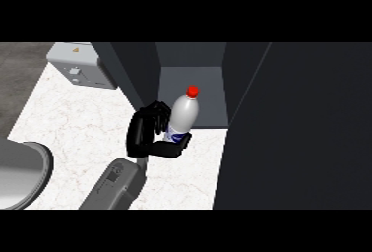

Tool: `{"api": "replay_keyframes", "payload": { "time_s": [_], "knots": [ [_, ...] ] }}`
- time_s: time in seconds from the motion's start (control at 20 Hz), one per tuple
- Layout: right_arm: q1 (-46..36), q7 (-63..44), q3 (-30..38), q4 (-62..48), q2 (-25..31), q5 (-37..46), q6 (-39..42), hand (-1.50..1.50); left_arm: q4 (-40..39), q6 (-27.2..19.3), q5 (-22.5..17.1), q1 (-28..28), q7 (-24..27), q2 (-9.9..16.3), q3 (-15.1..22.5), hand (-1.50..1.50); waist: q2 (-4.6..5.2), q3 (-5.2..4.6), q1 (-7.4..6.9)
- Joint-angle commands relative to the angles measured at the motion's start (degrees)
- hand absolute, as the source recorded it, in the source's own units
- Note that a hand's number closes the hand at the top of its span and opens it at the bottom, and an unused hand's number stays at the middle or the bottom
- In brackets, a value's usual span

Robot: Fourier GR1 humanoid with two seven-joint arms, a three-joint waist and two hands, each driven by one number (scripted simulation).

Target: Pick up the bottled water, place it into the cabinet and close the cabinet

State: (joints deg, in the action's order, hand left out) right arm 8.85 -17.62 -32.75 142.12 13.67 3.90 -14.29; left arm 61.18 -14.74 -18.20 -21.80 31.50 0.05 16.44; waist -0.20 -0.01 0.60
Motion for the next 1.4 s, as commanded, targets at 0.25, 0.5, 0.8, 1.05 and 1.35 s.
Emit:
{"api": "replay_keyframes", "payload": {
  "time_s": [0.25, 0.5, 0.8, 1.05, 1.35],
  "knots": [
    [4.52, -0.66, -2.88, 6.38, 1.93, 4.21, -0.19, -1.5, 0.0, -15.8, -5.36, -11.08, -8.26, -0.05, 7.76, 1.5, 0.13, -0.02, 0.81],
    [2.16, -3.09, 2.79, 7.77, 3.09, -1.22, 1.33, -1.5, -8.28, -16.75, -4.66, -18.53, -9.15, -0.05, 5.54, 1.5, 0.34, -0.01, 0.83],
    [5.84, 0.94, 3.75, 7.35, 4.08, -2.99, 2.4, -1.5, -17.02, -14.55, -12.27, -24.16, -8.71, -0.04, 2.73, 1.5, 0.51, -0.01, 1.5],
    [9.93, 3.65, 0.88, 6.93, 3.21, -1.16, 1.36, -1.5, -20.17, -20.47, -14.29, -23.62, -5.58, -0.04, 5.3, 1.5, 0.32, 0.0, 1.43],
    [11.75, 6.3, 2.25, 7.91, 5.16, -2.71, 3.74, -1.5, -31.33, -20.44, -14.94, -28.49, -0.9, -0.05, 3.05, 1.5, 0.54, 0.01, 2.37]
  ]
}}
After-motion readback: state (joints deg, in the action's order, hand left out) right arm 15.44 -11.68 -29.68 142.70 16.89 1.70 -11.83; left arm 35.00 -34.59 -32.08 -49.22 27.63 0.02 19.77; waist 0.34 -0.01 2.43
